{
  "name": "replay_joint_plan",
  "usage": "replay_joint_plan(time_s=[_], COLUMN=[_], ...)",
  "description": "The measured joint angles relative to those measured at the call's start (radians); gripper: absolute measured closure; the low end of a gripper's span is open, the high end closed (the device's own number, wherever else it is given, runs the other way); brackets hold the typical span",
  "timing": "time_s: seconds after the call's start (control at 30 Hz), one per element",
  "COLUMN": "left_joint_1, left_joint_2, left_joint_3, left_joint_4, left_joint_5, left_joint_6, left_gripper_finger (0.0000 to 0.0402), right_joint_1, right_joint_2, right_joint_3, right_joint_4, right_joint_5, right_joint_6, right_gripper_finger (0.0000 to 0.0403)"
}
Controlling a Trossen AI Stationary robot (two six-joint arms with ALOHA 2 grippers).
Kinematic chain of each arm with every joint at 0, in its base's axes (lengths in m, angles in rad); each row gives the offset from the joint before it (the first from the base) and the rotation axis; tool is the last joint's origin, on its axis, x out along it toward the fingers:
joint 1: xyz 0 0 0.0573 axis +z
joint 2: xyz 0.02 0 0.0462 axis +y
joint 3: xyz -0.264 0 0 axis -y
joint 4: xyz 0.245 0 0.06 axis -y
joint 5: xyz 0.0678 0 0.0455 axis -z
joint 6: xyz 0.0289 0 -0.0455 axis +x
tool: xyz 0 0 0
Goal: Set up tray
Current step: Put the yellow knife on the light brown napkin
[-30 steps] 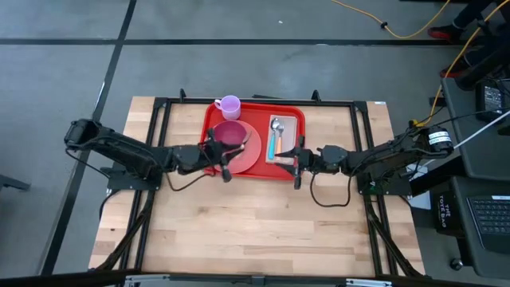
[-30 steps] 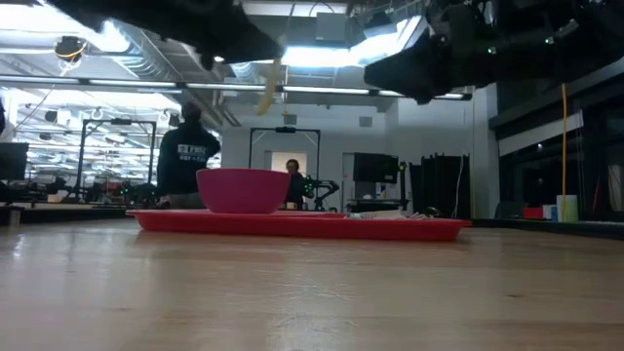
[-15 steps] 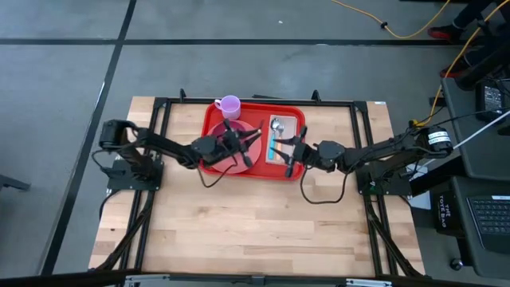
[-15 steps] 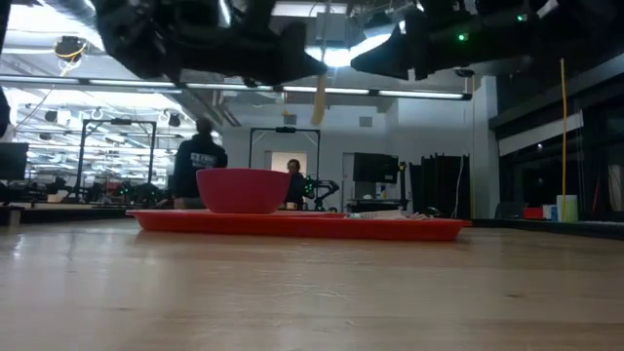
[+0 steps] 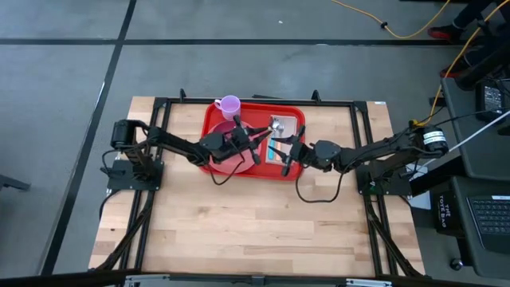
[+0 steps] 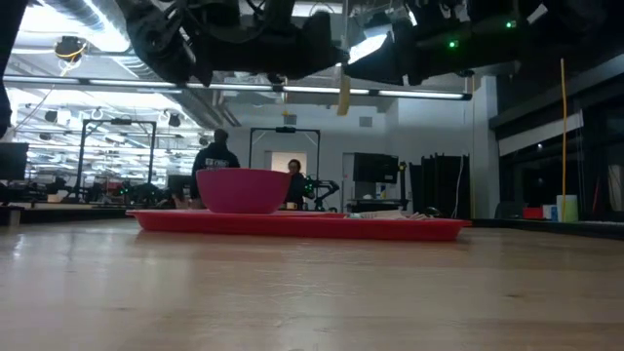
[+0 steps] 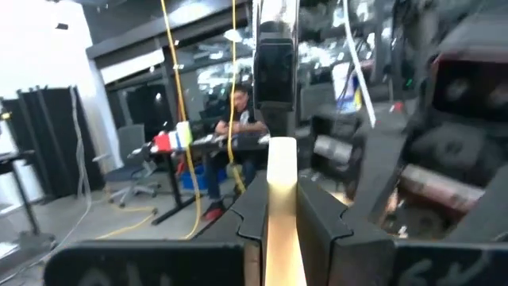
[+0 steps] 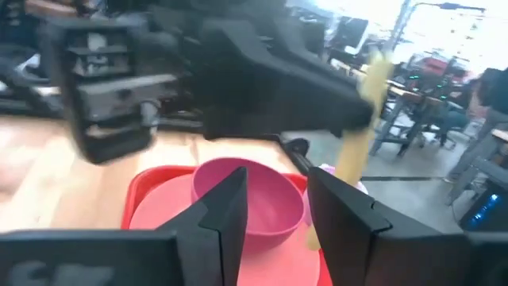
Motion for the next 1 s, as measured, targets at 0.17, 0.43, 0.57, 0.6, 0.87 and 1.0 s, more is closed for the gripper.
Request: replay_joint_plan(time_s=[0.17, 0.43, 0.57, 0.6, 0.87, 1.0], left_joint_1=[-0.022, -0.038, -0.038, -0.039, -0.047, -0.054], left_joint_2=[0.0, 0.0, 0.0, 0.0, 0.0, 0.0], left_joint_3=[0.0, 0.0, 0.0, 0.0, 0.0, 0.0], left_joint_4=[0.015, 0.013, 0.013, 0.013, 0.013, 0.015], left_joint_5=[0.0, -0.063, -0.057, -0.051, -0.011, -0.005], left_joint_6=[-0.002, 0.055, 0.062, 0.061, 0.02, 0.004], left_gripper_finger=[0.0373, 0.0373, 0.0373, 0.0373, 0.0373, 0.0373], right_joint_1=[0.001, 0.002, 0.003, 0.003, 0.0, 0.0], right_joint_2=[0.018, 0.018, 0.018, 0.018, 0.018, 0.018], right_joint_3=[0.0, 0.0, 0.0, 0.0, 0.0, 0.0], right_joint_4=[0.034, 0.058, 0.061, 0.061, 0.08, 0.105], right_joint_5=[0.054, 0.063, 0.063, 0.064, 0.082, 0.093], right_joint_6=[0.02, 0.02, 0.016, 0.015, -0.01, -0.016], right_gripper_finger=[0.0265, 0.0265, 0.0265, 0.0265, 0.0265, 0.0265])
